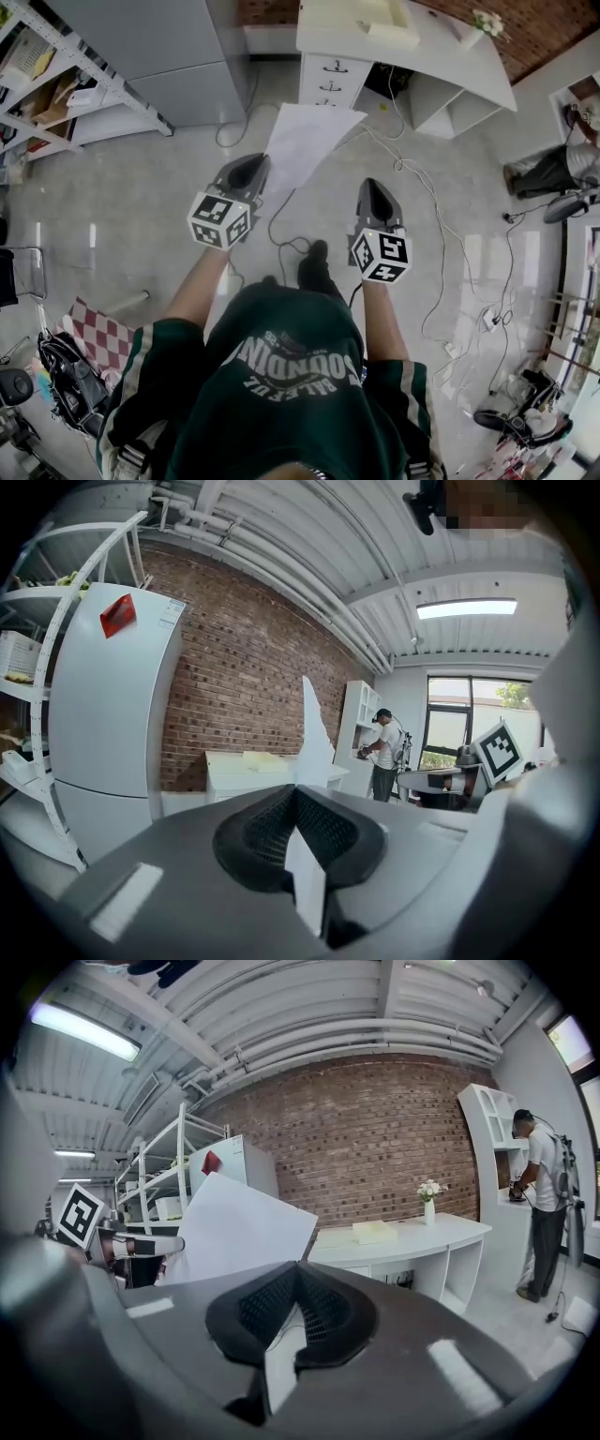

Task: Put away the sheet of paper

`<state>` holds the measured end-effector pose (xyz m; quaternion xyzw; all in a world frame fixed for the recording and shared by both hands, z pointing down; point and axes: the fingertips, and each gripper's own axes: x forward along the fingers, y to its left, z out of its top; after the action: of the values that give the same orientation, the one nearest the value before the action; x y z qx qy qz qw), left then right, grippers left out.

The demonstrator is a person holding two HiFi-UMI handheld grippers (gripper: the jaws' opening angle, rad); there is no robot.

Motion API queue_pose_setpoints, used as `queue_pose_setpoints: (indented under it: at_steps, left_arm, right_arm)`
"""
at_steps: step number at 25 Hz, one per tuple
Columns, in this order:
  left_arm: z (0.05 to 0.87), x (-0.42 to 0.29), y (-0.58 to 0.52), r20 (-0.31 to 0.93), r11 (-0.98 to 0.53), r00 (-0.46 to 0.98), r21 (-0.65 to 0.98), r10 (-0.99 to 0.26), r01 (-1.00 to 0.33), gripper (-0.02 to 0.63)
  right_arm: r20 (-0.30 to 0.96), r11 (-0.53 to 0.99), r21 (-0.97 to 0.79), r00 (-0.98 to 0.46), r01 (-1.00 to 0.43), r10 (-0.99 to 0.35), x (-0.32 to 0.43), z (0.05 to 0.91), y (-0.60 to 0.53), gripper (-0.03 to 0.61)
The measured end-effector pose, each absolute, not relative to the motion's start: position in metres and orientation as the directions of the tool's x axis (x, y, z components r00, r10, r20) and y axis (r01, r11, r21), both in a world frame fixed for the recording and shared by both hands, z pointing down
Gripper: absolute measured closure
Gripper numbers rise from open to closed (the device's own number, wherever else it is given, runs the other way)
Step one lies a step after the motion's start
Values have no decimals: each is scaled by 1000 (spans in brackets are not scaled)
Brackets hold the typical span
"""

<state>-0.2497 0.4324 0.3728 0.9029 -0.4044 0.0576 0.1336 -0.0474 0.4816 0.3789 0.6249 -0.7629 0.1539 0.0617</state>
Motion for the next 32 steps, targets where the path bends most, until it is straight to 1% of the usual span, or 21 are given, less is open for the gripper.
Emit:
queue_pose_setpoints:
  at_steps: [9, 20, 32]
  left_arm:
    - [366, -210, 381, 208, -592, 621, 187, -756, -784, 603]
    - [352, -179, 345, 195, -525, 554, 180, -810, -832, 603]
    - [352, -155, 308, 179, -545, 574, 188, -799, -817, 603]
  right_arm:
    - [281, 242, -153, -277, -958, -919, -9, 376, 421, 578]
    - [285, 299, -157, -333, -941, -899, 37, 381, 386, 578]
    - [279, 294, -158, -328, -943, -902, 50, 383, 358, 578]
